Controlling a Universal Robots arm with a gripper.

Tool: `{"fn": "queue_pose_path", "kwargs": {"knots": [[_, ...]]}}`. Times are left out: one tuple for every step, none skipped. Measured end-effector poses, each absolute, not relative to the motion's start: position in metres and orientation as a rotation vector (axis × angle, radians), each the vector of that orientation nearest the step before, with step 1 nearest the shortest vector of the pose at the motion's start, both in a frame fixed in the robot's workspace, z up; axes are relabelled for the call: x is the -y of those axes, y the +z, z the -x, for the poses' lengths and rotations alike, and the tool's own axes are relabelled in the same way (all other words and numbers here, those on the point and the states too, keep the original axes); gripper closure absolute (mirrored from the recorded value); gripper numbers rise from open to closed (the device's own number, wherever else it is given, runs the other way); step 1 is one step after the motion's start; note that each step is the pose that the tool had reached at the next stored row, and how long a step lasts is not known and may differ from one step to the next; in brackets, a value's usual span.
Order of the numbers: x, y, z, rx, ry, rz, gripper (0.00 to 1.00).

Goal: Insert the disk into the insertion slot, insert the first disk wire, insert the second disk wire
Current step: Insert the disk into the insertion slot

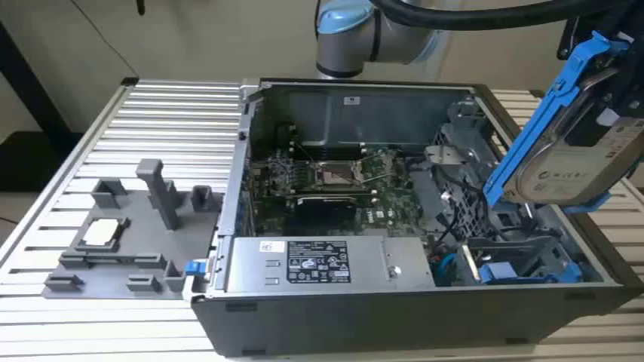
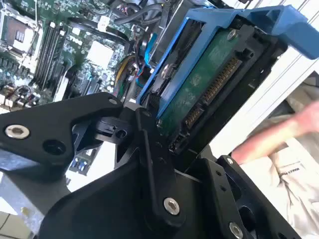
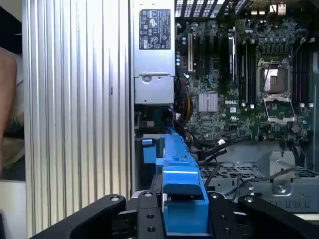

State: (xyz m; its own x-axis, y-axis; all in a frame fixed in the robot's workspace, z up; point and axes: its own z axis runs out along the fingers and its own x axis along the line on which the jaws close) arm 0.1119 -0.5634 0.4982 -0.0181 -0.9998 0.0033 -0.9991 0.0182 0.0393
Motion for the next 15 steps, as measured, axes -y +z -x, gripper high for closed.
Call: {"fn": "queue_pose_path", "kwargs": {"knots": [[0.5634, 0.4982, -0.1119, 2.22, -0.04, -2.18, 0.67], [0.5634, 0.4982, -0.1119, 2.22, -0.04, -2.18, 0.67], [0.5634, 0.4982, -0.1119, 2.22, -0.04, -2.18, 0.67], [0.5634, 0.4982, -0.1119, 2.22, -0.04, -2.18, 0.67], [0.5634, 0.4981, -0.1119, 2.22, -0.04, -2.18, 0.67], [0.5634, 0.4978, -0.1119, 2.22, -0.04, -2.18, 0.67], [0.5634, 0.4974, -0.1119, 2.22, -0.04, -2.18, 0.67], [0.5635, 0.4968, -0.112, 2.22, -0.04, -2.18, 0.67], [0.5635, 0.4962, -0.1121, 2.22, -0.04, -2.18, 0.67], [0.5636, 0.4954, -0.1122, 2.22, -0.04, -2.18, 0.67], [0.5637, 0.4946, -0.1123, 2.22, -0.04, -2.18, 0.67], [0.5637, 0.4939, -0.1124, 2.22, -0.04, -2.18, 0.67], [0.5638, 0.4932, -0.1126, 2.22, -0.04, -2.18, 0.67], [0.5639, 0.4925, -0.1127, 2.22, -0.04, -2.18, 0.67], [0.564, 0.492, -0.1128, 2.22, -0.04, -2.18, 0.67]]}}
